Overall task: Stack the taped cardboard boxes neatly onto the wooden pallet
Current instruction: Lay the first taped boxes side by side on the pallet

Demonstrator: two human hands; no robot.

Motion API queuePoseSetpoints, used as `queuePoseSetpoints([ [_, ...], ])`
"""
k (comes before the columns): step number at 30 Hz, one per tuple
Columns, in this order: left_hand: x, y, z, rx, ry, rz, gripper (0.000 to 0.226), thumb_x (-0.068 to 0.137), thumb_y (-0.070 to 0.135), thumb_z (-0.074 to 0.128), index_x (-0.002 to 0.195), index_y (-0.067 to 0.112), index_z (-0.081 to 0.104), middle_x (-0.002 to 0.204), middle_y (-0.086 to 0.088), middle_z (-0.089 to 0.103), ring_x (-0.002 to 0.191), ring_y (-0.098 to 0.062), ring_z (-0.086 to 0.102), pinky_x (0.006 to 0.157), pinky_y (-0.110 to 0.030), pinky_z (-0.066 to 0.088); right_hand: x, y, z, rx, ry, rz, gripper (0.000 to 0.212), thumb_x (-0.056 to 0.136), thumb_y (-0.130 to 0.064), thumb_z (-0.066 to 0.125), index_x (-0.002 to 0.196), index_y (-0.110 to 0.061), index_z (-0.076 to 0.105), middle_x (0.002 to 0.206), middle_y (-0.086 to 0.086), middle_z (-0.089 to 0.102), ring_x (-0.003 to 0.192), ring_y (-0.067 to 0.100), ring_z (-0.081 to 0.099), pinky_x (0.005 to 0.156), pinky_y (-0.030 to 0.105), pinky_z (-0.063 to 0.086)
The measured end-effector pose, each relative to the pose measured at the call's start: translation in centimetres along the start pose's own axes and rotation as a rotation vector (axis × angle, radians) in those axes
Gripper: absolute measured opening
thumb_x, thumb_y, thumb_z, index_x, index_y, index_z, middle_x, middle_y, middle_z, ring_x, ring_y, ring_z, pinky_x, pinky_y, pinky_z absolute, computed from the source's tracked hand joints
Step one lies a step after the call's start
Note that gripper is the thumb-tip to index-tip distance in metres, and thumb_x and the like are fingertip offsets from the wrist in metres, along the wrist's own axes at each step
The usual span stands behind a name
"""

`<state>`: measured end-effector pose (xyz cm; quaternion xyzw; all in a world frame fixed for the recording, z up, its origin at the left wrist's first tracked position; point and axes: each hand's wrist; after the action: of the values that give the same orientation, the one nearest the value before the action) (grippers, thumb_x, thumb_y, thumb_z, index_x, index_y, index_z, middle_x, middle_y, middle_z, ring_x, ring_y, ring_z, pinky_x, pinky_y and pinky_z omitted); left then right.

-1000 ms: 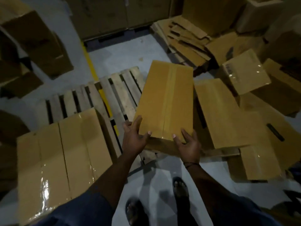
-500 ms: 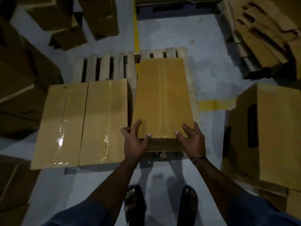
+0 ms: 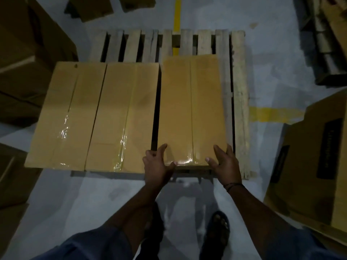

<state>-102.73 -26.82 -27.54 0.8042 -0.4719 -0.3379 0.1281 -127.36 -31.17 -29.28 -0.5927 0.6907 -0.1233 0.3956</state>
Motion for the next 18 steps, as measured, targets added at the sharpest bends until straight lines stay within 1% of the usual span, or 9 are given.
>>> queuePoseSetpoints([
  [3,0.2,-0.9,0.5,0.059,-0.085,-0.056,0.069,0.090,0.048,0.072,0.150,0.035,0.042,0.135,-0.012,0.042,0.126,-0.035,0.038,0.097,-0.043,0.041,0.3,0.7,0.8,-0.106,-0.109,0.035,0.058,0.094,-0.033,0.072,0.147,-0.014,0.054,0.156,0.021,0.036,0.140,0.034,0.042,0.114,0.032,0.033],
  [4,0.4,-1.3,0.6,0.081,-0.092,-0.057,0.064,0.090,0.047,0.071,0.148,0.033,0.047,0.133,-0.012,0.050,0.126,-0.034,0.044,0.096,-0.041,0.042,0.5,1.1,1.0,-0.136,-0.166,0.054,0.057,0.094,-0.036,0.071,0.144,-0.014,0.055,0.148,0.021,0.043,0.133,0.036,0.048,0.111,0.035,0.038],
  [6,0.7,-2.1,0.3,0.087,-0.058,-0.043,0.047,0.090,0.038,0.070,0.134,0.024,0.064,0.120,-0.011,0.069,0.116,-0.031,0.062,0.092,-0.036,0.050,0.9,1.7,1.3,-0.184,-0.270,0.090,0.059,0.091,-0.044,0.070,0.139,-0.014,0.054,0.137,0.023,0.051,0.125,0.039,0.053,0.104,0.041,0.046],
  [8,0.7,-2.4,-0.4,0.100,-0.023,-0.024,0.030,0.090,0.025,0.070,0.120,0.018,0.074,0.110,-0.009,0.076,0.103,-0.028,0.071,0.088,-0.037,0.058,1.5,1.4,1.0,-0.185,-0.297,0.084,0.061,0.091,-0.040,0.071,0.142,-0.011,0.053,0.137,0.021,0.055,0.128,0.038,0.052,0.103,0.037,0.044],
  [10,0.7,-2.5,-1.3,0.154,0.002,0.026,0.022,0.088,0.017,0.070,0.108,0.015,0.077,0.104,-0.010,0.076,0.096,-0.030,0.071,0.083,-0.040,0.060,2.0,0.6,0.3,-0.169,-0.264,0.048,0.066,0.093,-0.031,0.073,0.149,-0.007,0.047,0.143,0.019,0.054,0.133,0.033,0.048,0.103,0.027,0.035],
  [11,0.8,-2.6,-1.4,0.181,0.005,0.053,0.020,0.085,0.015,0.071,0.105,0.014,0.077,0.104,-0.011,0.074,0.094,-0.032,0.070,0.081,-0.041,0.060,2.3,0.5,0.1,-0.161,-0.244,0.041,0.069,0.093,-0.029,0.073,0.151,-0.007,0.044,0.147,0.019,0.050,0.137,0.032,0.044,0.106,0.027,0.032],
  [13,1.3,-2.6,-1.5,0.197,-0.022,0.064,0.026,0.083,0.016,0.073,0.109,0.012,0.074,0.109,-0.011,0.070,0.097,-0.033,0.067,0.083,-0.041,0.059,3.1,0.4,-0.1,-0.131,-0.208,0.048,0.077,0.092,-0.030,0.075,0.156,-0.010,0.037,0.157,0.018,0.039,0.144,0.031,0.036,0.115,0.031,0.029],
  [16,2.4,-2.4,-1.2,0.176,-0.099,0.010,0.044,0.085,0.022,0.076,0.127,0.014,0.065,0.118,-0.011,0.064,0.106,-0.033,0.064,0.090,-0.045,0.058,4.7,0.1,0.2,-0.085,-0.183,0.055,0.085,0.091,-0.031,0.076,0.160,-0.015,0.029,0.163,0.013,0.030,0.147,0.029,0.032,0.118,0.035,0.028],
  [18,2.9,-2.3,-1.0,0.150,-0.086,-0.029,0.053,0.087,0.024,0.077,0.136,0.014,0.059,0.120,-0.011,0.062,0.105,-0.032,0.064,0.090,-0.046,0.058,5.8,0.2,0.5,-0.102,-0.195,0.040,0.090,0.091,-0.035,0.076,0.162,-0.019,0.023,0.167,0.012,0.022,0.152,0.028,0.024,0.120,0.037,0.024],
])
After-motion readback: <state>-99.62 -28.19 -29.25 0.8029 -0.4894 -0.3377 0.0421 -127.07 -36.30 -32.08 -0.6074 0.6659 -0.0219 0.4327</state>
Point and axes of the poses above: each hand's wrist, its own x-axis towards the middle knuckle, its own z-axis out of the palm, y = z × x
